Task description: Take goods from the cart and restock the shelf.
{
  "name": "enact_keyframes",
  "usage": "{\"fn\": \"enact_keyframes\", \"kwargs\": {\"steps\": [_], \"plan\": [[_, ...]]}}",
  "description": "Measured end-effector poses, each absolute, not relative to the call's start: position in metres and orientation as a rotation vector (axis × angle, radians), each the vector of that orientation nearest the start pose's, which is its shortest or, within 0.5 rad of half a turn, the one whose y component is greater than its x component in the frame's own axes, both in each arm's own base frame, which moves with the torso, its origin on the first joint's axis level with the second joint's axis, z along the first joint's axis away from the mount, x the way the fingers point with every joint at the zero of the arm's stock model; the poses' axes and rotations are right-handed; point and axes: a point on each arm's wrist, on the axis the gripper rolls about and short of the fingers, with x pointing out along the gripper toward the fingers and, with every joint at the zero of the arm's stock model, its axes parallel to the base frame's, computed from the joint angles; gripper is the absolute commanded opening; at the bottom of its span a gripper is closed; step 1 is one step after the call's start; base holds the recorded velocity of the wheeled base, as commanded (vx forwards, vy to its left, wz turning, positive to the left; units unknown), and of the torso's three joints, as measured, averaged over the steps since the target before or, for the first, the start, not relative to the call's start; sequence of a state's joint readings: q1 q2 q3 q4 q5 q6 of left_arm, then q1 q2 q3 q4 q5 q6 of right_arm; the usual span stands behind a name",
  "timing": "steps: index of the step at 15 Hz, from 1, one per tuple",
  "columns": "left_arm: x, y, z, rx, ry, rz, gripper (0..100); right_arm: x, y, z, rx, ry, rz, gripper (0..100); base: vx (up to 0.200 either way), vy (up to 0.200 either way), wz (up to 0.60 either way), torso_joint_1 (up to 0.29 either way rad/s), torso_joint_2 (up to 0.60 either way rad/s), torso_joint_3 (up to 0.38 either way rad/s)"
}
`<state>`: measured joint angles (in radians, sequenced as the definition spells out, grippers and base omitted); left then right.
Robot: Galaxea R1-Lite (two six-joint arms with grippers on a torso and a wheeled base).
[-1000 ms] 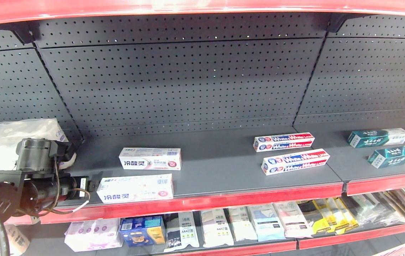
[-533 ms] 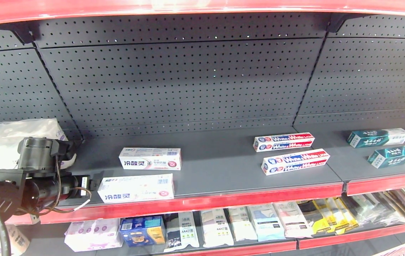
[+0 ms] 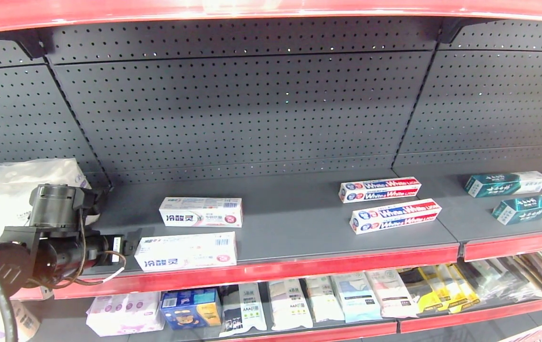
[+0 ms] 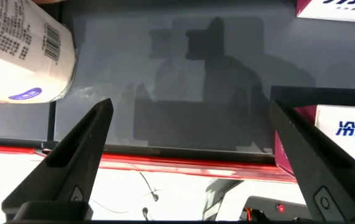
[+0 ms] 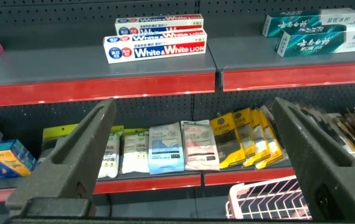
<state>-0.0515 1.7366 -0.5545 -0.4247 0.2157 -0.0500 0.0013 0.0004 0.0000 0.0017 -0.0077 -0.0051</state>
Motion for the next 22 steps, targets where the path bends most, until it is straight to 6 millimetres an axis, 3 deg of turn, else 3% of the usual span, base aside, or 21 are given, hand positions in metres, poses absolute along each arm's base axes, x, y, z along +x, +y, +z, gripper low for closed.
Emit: {"fn": "enact_keyframes", "kwargs": {"steps": [8, 13, 17, 22], "plan": [[0.260, -0.009, 0.098, 0.059, 0.725, 0.181, 100, -0.023, 0.000, 0.075, -0.005, 0.002, -0.006, 100, 0.000, 0.000, 0.00, 0.000, 0.00, 0.000], [0.234, 0.001, 0.122, 0.085, 0.651, 0.199, 100, -0.023, 0.000, 0.075, -0.004, 0.002, -0.006, 100, 0.000, 0.000, 0.00, 0.000, 0.00, 0.000], [0.175, 0.008, 0.150, 0.126, 0.552, 0.169, 100, -0.023, 0.000, 0.075, -0.005, 0.002, -0.006, 100, 0.000, 0.000, 0.00, 0.000, 0.00, 0.000], [0.064, 0.005, 0.166, 0.141, 0.430, 0.114, 100, -0.023, 0.000, 0.075, -0.005, 0.002, -0.007, 100, 0.000, 0.000, 0.00, 0.000, 0.00, 0.000]]}}
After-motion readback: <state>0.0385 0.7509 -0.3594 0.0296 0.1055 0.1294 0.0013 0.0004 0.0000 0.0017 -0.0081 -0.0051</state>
